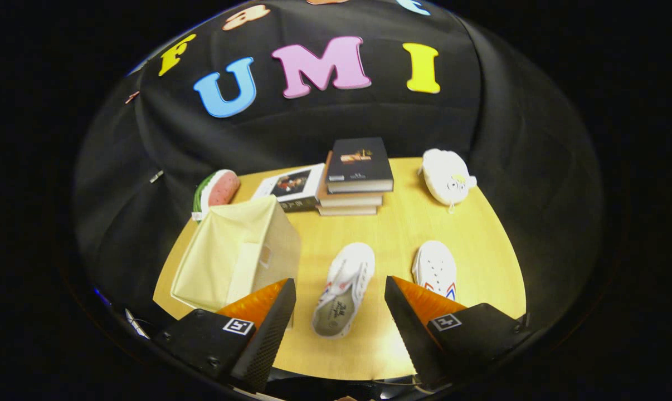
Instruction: Open the storage box then place both shoes into the box .Put the left shoe in first, then the right shoe, with the right side of both shoes facing outward in a uniform manner.
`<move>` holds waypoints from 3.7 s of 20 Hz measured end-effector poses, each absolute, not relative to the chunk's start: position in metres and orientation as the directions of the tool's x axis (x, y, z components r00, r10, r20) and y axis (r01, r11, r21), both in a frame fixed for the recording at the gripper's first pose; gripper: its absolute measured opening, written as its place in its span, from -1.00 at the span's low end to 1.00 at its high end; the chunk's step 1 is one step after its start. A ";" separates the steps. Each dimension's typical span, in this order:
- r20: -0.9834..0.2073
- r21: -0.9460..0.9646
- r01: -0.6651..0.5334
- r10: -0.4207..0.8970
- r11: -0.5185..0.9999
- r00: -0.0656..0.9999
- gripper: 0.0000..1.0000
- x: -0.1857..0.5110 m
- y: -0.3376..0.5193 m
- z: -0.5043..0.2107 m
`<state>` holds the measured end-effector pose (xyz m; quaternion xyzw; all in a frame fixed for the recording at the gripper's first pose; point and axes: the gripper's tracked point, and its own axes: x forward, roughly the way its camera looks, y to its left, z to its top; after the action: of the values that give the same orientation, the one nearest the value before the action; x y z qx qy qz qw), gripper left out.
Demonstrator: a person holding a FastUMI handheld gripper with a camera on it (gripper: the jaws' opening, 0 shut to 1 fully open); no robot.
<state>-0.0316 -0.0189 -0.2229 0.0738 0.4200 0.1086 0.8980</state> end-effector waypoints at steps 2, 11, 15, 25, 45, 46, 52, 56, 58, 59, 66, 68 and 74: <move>-0.774 0.195 -0.140 0.240 0.971 0.586 0.97 -0.033 -0.030 -0.251; -0.854 0.133 -0.249 0.239 0.959 0.462 0.97 -0.015 -0.017 -0.347; -0.883 0.111 -0.256 0.213 0.960 0.417 0.99 -0.002 -0.020 -0.378; -0.891 0.282 -0.115 0.305 0.952 0.337 -0.42 0.006 0.005 -0.398; -0.821 0.418 0.064 0.346 0.906 0.455 -0.89 -0.004 -0.006 -0.253; -0.809 0.436 0.075 0.354 0.897 0.469 -0.89 -0.002 -0.003 -0.237; -0.750 0.506 0.097 0.381 0.857 0.541 -0.89 0.005 0.028 -0.167; -0.713 0.572 0.106 0.430 0.813 0.554 -0.90 0.011 0.072 -0.142; -0.698 0.593 0.096 0.450 0.800 0.557 -0.89 0.014 0.093 -0.132; -0.693 0.595 0.088 0.455 0.799 0.560 -0.89 0.018 0.103 -0.129; -0.679 0.616 0.048 0.499 0.787 0.538 -0.89 0.033 0.182 -0.126; -0.693 0.603 0.041 0.498 0.797 0.522 -0.89 0.035 0.194 -0.136; -0.756 0.549 0.036 0.478 0.835 0.446 -0.89 0.025 0.228 -0.180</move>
<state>0.0249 0.2283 -0.1802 0.2526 0.5082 0.1363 0.8120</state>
